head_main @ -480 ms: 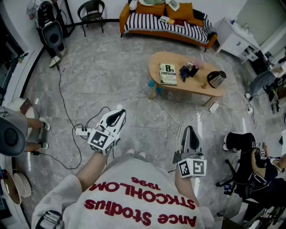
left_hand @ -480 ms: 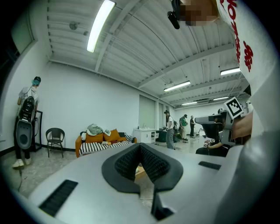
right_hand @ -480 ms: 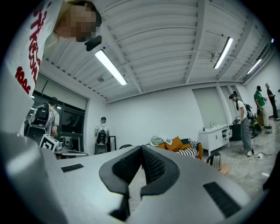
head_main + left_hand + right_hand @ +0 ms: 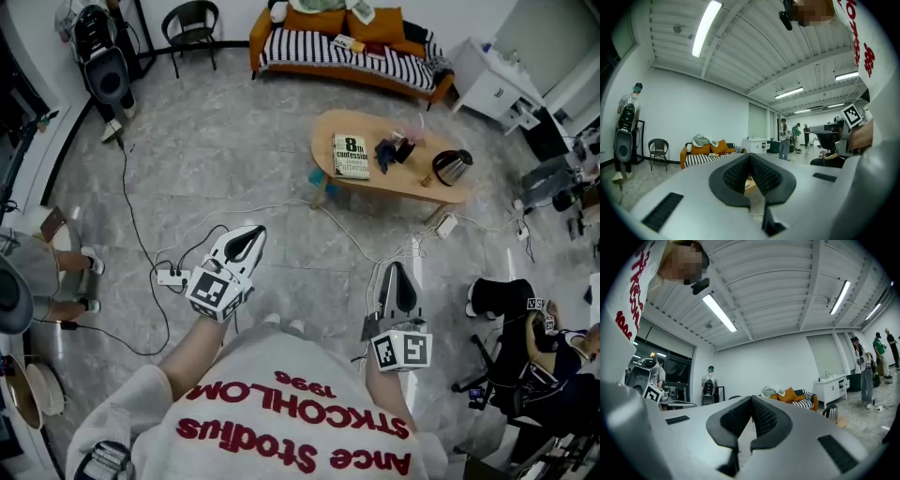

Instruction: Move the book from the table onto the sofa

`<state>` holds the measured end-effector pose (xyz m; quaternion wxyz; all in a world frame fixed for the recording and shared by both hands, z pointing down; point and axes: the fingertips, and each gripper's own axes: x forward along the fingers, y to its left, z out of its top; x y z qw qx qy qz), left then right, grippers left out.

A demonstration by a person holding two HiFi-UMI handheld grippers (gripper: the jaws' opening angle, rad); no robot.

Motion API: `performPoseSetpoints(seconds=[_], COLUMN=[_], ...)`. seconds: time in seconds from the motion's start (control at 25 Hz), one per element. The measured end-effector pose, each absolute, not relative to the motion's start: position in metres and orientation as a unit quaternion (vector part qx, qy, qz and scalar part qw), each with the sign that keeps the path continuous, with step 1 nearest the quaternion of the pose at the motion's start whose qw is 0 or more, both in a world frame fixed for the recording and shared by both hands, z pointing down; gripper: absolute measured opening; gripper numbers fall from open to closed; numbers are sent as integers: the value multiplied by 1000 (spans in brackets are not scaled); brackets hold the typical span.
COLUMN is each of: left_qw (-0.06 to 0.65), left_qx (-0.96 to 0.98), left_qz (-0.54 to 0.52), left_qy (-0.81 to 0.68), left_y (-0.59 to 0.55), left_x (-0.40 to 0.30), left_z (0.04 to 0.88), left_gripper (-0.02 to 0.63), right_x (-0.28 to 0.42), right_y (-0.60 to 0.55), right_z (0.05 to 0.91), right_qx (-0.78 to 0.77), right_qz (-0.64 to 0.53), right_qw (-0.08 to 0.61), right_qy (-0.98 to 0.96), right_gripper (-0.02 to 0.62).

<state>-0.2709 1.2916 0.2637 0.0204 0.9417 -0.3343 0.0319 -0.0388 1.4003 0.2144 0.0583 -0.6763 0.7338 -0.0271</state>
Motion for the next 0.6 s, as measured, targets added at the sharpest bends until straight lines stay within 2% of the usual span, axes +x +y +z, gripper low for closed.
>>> performPoseSetpoints(seconds=[0.28,0.6], left_qw=[23,21], left_qx=[941,939], left_qz=[31,31], left_qy=[-336,-343], left_y=[1290,1283], left_x=[-267,-255], left_z=[265,260], left_gripper=[15,14], right_x=[-39,-26], right_y=[1398,1390], right_z=[216,213], right_qx=[-658,-655], right_qz=[-47,-45], right_qw=[88,83], right_qy=[746,749], right_gripper=[26,26])
